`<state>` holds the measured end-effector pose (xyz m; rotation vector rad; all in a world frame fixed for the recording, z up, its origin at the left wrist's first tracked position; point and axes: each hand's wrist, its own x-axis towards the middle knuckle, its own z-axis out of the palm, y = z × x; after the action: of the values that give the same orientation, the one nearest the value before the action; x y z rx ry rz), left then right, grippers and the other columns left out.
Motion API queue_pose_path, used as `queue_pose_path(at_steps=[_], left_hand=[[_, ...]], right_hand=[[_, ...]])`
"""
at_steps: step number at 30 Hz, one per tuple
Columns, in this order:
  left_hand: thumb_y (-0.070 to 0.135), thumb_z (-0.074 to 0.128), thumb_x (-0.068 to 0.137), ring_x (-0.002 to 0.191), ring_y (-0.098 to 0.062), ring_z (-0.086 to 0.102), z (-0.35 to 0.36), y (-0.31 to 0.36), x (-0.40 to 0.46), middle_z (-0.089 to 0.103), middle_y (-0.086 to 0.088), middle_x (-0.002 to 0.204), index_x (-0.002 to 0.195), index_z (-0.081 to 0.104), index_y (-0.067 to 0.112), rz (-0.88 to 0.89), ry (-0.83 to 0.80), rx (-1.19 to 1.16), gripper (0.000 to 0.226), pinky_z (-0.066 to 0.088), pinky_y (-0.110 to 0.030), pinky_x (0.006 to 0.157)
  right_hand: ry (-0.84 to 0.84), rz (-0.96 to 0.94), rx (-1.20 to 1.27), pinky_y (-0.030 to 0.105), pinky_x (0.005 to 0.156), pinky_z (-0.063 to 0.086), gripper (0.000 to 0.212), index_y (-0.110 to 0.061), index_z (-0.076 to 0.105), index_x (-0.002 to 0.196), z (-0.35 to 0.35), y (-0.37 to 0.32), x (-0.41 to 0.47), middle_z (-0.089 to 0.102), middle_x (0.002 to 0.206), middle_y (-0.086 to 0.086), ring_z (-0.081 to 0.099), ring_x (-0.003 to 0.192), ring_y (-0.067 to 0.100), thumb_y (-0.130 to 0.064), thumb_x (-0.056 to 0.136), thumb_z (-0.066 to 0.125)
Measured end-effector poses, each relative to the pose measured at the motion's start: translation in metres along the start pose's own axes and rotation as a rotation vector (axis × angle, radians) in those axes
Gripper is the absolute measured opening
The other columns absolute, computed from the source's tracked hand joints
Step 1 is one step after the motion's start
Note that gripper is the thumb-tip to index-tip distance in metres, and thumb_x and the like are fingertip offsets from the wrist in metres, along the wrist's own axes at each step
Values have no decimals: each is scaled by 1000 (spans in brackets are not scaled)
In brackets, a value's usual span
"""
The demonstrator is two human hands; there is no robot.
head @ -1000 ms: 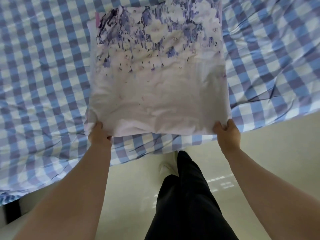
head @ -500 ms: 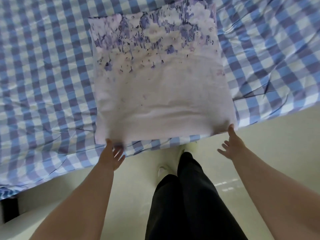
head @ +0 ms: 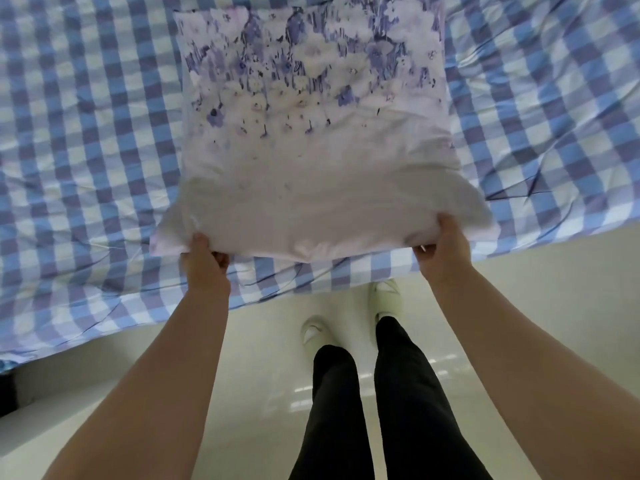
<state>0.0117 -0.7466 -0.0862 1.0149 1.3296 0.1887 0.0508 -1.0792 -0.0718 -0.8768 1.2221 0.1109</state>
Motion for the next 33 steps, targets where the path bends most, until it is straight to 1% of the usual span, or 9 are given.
queue_pose_path(at_steps=[4,9,11,14,17,22,25,30,33], left_hand=[[23,50,92,52,-11,37,-26,3,-34,43,0,66,85,56,16,170,160,128,11,37,-23,50],[20,44,92,59,-24,42,-60,-29,-74,49,-7,66,86,59,2,-46,312,207,24,33,-27,50],[27,35,96,78,-30,57,-72,-30,-92,62,-19,95,114,58,-2,-145,322,302,41,44,-31,65],[28,27,101,111,-33,57,-68,-12,-116,58,-17,123,127,53,3,-195,391,237,45,46,-36,83],[29,38,99,97,-22,62,-34,26,-125,62,-3,106,122,55,10,-107,348,44,34,46,-27,77],[26,40,96,44,-15,48,49,109,-100,57,-7,64,76,56,8,15,249,-157,32,40,-23,44],[26,42,98,41,-14,53,102,155,-76,60,0,48,86,63,4,81,142,-210,33,51,-26,49],[28,37,101,80,-14,64,174,198,-22,68,-2,91,98,59,8,119,-187,13,30,52,-33,85],[41,48,96,128,-21,43,194,166,21,38,-2,148,144,30,25,279,-374,754,54,36,-43,107]], right_hand=[[50,-513,-360,15,59,46,10,-7,60,80,-17,-24,-45,55,68,-13,52,55,-6,-13,88,58],[276,-251,-499,32,64,41,22,-11,62,83,-74,13,-53,56,72,5,50,60,20,-25,70,52],[389,-133,-464,33,67,44,43,-9,62,111,-87,20,-66,61,91,8,55,75,27,-25,72,51],[457,-57,-368,28,58,42,43,-9,59,117,-89,14,-88,60,93,8,55,75,27,-24,77,52],[423,-158,-339,25,52,40,39,-12,61,111,-58,-15,-99,62,87,8,55,66,26,-26,77,50],[211,-303,-221,27,53,51,27,-8,56,102,51,-98,-93,58,80,5,56,59,18,-25,81,56],[30,-338,-156,25,54,53,15,-9,55,92,126,-145,-75,57,77,4,58,55,16,-22,86,60],[-273,-331,-224,32,70,58,11,-7,60,99,218,-184,-10,62,88,8,66,71,21,-15,93,56],[-464,-170,-615,36,86,51,38,-17,45,130,235,-172,43,54,113,4,59,104,28,-24,94,57]])
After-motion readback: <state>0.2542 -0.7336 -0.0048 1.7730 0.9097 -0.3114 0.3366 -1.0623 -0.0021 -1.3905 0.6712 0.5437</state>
